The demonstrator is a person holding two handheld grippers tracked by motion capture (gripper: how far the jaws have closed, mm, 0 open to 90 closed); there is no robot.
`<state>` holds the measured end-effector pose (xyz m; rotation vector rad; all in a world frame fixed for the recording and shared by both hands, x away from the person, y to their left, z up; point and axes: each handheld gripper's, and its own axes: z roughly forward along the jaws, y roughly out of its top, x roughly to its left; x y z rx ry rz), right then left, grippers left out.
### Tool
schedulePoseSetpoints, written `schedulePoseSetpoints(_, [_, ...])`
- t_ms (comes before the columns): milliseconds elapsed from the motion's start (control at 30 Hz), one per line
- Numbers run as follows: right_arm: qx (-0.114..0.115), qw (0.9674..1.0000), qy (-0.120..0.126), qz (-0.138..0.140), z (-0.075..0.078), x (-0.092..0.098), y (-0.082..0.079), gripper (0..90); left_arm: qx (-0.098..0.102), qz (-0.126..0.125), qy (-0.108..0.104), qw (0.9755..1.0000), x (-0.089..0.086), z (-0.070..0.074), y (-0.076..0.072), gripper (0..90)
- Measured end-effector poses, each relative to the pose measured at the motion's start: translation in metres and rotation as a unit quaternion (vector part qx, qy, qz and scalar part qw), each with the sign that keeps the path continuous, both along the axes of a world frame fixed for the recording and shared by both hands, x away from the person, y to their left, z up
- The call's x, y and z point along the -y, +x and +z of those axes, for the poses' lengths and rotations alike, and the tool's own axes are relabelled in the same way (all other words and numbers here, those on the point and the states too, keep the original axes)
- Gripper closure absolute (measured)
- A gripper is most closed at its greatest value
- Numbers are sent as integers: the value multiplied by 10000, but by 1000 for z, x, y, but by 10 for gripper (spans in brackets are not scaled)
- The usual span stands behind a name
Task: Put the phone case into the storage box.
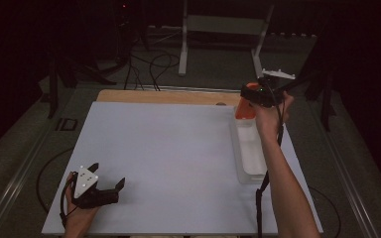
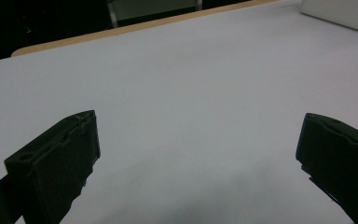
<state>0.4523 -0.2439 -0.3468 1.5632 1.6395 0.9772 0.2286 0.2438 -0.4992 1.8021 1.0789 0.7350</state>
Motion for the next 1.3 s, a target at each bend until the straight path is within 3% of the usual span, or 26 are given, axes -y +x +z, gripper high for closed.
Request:
schedulePoseSetpoints(800, [-82, 9999, -45, -143, -11, 13, 5, 163, 25, 7, -8, 10000, 0, 1, -1, 4])
schedulePoseSetpoints(1300, [-159, 9998, -36, -146, -28, 18, 8, 163, 21, 4, -8, 10000, 0, 0, -1, 4])
